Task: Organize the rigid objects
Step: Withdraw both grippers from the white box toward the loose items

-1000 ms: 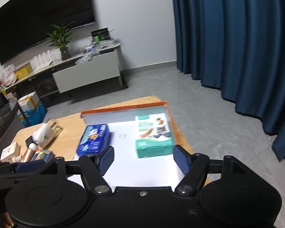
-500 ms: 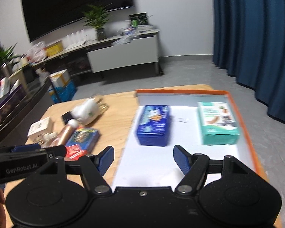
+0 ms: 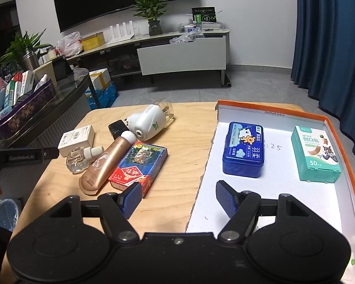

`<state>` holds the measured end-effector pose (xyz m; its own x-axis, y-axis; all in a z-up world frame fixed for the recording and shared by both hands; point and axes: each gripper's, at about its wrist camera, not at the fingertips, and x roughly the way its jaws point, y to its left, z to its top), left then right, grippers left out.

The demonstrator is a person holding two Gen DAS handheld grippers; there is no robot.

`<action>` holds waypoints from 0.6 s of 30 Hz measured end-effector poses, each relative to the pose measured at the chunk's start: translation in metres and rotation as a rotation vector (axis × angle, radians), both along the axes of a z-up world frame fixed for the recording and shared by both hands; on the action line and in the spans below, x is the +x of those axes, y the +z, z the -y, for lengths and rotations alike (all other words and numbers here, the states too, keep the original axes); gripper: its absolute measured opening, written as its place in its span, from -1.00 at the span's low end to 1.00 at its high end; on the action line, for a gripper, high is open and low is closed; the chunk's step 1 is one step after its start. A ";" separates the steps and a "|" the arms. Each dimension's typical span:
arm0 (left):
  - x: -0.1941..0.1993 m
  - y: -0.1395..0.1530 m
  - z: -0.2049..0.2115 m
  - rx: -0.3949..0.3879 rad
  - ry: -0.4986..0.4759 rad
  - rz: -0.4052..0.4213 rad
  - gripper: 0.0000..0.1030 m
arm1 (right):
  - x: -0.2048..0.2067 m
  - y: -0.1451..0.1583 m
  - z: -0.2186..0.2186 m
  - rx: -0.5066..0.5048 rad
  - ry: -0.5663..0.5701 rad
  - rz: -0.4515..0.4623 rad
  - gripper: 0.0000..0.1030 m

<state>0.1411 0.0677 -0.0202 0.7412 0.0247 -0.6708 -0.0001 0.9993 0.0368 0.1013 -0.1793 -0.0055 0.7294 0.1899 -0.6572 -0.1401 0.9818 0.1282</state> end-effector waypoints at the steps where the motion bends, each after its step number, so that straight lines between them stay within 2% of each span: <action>1: 0.006 -0.002 -0.006 0.012 -0.021 0.001 0.49 | 0.000 0.000 0.000 -0.003 -0.004 0.001 0.60; 9: 0.048 -0.023 -0.028 0.115 -0.244 -0.005 0.53 | 0.007 0.000 -0.007 -0.015 -0.024 -0.008 0.60; 14: 0.068 -0.038 -0.036 0.106 -0.409 -0.032 0.55 | 0.013 -0.001 -0.017 -0.024 -0.009 -0.012 0.60; 18: 0.081 -0.046 -0.036 0.068 -0.442 -0.019 0.59 | 0.021 -0.006 -0.026 -0.016 0.002 -0.039 0.60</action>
